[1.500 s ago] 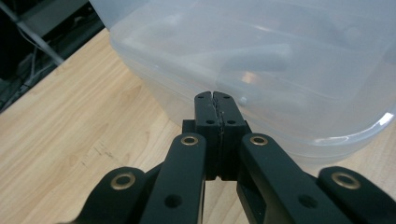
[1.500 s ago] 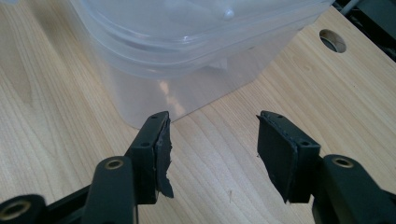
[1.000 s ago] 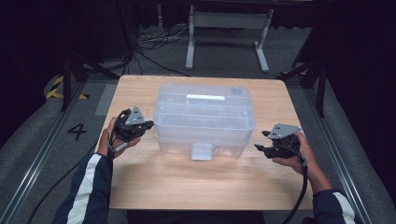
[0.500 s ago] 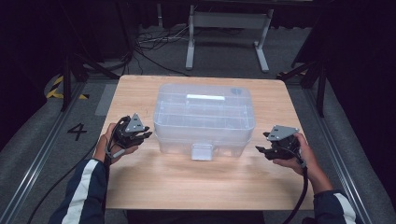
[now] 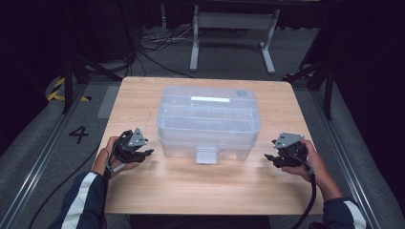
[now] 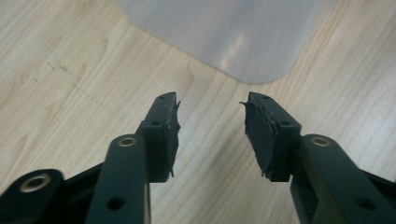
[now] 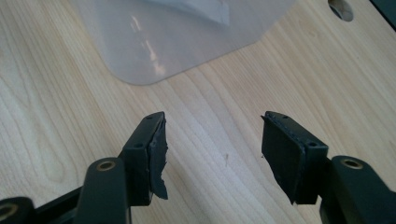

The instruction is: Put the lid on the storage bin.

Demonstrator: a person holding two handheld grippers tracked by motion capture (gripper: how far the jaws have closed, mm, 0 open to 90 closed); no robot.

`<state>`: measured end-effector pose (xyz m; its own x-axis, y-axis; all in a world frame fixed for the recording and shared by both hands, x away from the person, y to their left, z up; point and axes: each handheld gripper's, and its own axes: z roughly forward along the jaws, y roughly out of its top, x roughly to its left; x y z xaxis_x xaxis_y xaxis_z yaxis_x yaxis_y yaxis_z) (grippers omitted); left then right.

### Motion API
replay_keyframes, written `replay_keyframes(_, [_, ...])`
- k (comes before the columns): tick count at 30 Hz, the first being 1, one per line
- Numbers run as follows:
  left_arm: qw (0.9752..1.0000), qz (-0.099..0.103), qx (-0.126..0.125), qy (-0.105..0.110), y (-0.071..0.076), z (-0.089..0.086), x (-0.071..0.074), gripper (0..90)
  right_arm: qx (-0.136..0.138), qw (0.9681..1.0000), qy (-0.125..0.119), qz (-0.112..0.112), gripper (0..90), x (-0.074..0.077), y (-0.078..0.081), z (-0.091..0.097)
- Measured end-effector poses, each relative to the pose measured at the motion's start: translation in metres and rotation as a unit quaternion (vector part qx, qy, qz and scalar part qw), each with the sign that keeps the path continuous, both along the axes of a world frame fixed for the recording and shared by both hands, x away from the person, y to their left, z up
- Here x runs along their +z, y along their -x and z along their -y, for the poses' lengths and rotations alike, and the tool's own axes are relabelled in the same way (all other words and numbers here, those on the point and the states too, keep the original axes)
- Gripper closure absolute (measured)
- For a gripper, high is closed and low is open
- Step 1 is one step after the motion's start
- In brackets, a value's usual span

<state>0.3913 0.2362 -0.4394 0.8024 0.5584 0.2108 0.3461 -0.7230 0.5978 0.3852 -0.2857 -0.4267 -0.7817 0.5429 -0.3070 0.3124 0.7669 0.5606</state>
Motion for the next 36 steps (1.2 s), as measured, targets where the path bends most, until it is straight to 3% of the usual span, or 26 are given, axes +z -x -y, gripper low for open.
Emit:
replay_keyframes(6, [0.9998, -0.017, -0.001, -0.011, 0.009, -0.006, -0.01, 47.0, -0.008, 0.9999, -0.002, -0.006, 40.0, -0.005, 0.002, 0.007])
replay_keyframes(14, [0.9996, -0.028, 0.004, -0.007, 0.025, -0.02, -0.02, 35.6, -0.022, 0.9994, -0.016, -0.022, 37.4, -0.018, 0.01, 0.024])
replay_keyframes(19, [0.9992, -0.036, 0.012, 0.012, 0.035, -0.032, -0.023, 28.7, -0.04, 0.9982, -0.032, -0.029, 35.4, -0.026, 0.018, 0.04])
replay_keyframes(24, [0.9986, -0.038, 0.026, 0.026, 0.043, -0.04, -0.025, 23.6, -0.059, 0.997, -0.03, -0.039, 36.1, -0.032, 0.023, 0.053])
replay_keyframes(25, [0.9982, -0.042, 0.029, 0.033, 0.044, -0.041, -0.025, 21.2, -0.07, 0.9954, -0.05, -0.042, 36.0, -0.034, 0.026, 0.06])
replay_keyframes(28, [0.998, -0.05, 0.029, 0.024, 0.045, -0.045, -0.029, 22.4, -0.081, 0.9932, -0.07, -0.044, 35.5, -0.037, 0.03, 0.07])
replay_keyframes(33, [0.9963, -0.061, 0.035, 0.049, 0.047, -0.051, -0.033, 20.0, -0.094, 0.989, -0.101, -0.054, 33.8, -0.046, 0.037, 0.082])
replay_keyframes(34, [0.9949, -0.07, 0.037, 0.062, 0.049, -0.054, -0.036, 20.0, -0.097, 0.9871, -0.114, -0.057, 33.1, -0.048, 0.039, 0.085])
replay_keyframes(35, [0.9938, -0.073, 0.037, 0.075, 0.049, -0.056, -0.038, 18.1, -0.113, 0.9801, -0.151, -0.063, 29.2, -0.054, 0.043, 0.096])
replay_keyframes(36, [0.9928, -0.075, 0.04, 0.084, 0.05, -0.058, -0.039, 18.1, -0.113, 0.9801, -0.151, -0.063, 29.2, -0.054, 0.043, 0.096])
